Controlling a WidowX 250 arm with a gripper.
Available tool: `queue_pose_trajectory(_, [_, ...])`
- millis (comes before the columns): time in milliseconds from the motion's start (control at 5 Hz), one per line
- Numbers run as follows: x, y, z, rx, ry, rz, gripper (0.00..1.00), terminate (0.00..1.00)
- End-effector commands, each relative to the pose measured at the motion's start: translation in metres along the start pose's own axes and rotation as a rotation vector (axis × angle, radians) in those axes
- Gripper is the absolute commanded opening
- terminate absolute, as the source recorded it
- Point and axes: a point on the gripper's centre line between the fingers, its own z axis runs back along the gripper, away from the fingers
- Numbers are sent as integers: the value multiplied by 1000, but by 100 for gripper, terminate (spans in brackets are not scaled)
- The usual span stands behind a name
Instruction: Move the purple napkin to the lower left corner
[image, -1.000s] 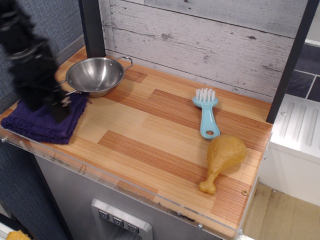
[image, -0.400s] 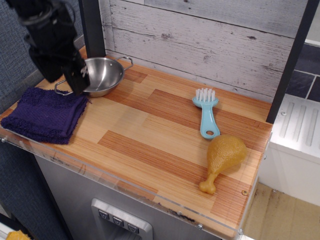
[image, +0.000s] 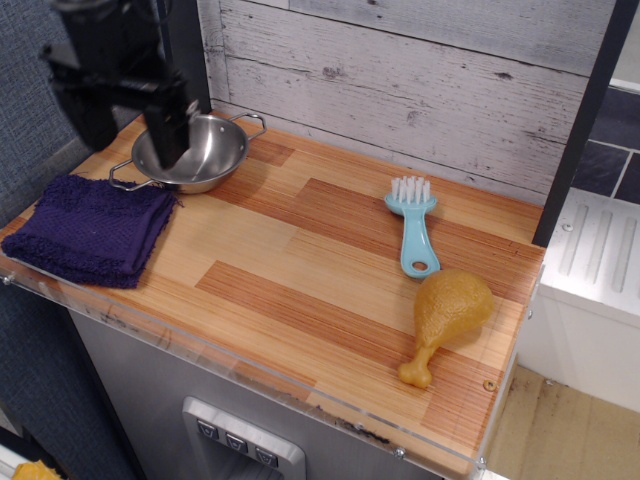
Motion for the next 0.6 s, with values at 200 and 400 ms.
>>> queue_pose_trajectory(200, [3,-10,14,8,-51,-14,100,0])
queue_pose_trajectory(400, [3,-10,14,8,-51,-14,100,100])
